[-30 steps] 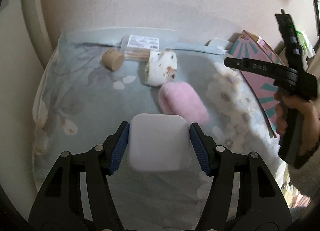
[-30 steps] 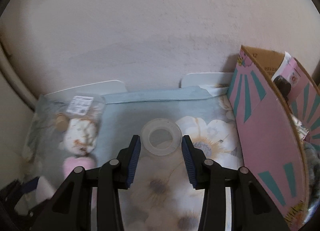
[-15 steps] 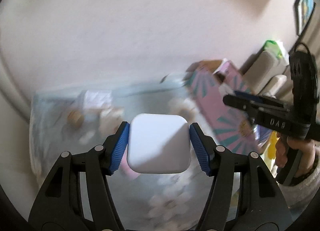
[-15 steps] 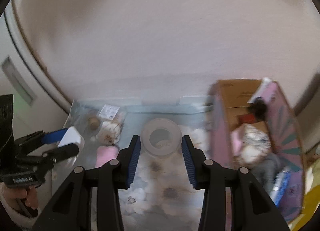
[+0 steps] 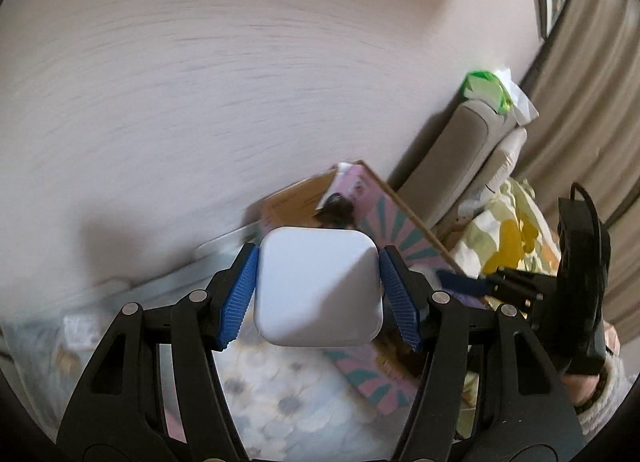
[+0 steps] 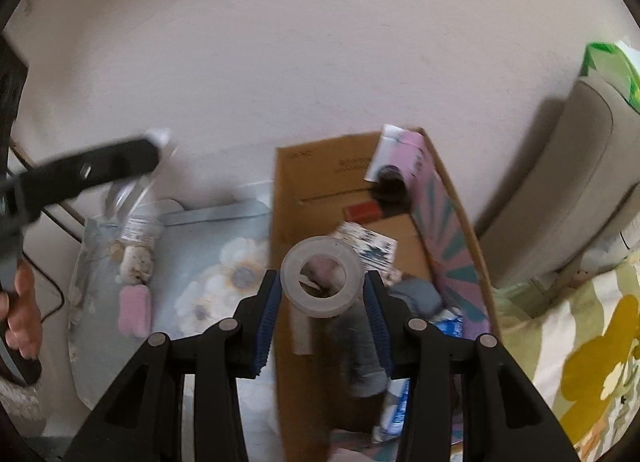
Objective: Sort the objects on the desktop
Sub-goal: 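Carry pad and tape roll into the cardboard box and open both tools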
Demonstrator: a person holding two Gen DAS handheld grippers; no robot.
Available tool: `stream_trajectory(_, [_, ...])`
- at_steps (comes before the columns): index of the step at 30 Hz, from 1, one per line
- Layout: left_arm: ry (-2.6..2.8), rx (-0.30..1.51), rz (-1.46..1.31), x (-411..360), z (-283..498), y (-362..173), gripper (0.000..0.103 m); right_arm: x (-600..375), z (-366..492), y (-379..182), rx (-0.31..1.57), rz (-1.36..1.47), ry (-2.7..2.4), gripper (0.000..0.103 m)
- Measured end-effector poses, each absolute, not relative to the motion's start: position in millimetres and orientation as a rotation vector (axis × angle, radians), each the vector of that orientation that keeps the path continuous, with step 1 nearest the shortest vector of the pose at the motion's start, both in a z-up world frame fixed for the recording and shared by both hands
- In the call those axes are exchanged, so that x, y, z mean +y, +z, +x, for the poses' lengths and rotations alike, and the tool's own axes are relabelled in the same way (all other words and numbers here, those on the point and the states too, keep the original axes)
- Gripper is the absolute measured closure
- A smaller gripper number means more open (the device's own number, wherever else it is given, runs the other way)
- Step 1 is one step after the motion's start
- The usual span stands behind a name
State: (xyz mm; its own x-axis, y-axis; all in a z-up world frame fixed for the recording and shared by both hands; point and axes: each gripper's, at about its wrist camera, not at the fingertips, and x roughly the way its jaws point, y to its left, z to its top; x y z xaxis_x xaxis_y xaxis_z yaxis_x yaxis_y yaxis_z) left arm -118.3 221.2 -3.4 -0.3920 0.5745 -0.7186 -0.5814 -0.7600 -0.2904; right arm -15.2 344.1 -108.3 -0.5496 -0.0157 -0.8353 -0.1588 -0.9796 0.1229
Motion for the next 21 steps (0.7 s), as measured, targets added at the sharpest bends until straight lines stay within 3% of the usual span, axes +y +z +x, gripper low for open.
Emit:
stream_trajectory(10, [2.075, 0.144, -1.175, 313, -151, -29, 0.044, 365, -20, -125, 0.306, -1.489, 2.654, 0.064])
stream_trajectory(21, [2.059, 0.228, -1.219, 339, -156, -54, 0.044, 367, -26, -138, 0.27, -1.533, 2.641, 0.064])
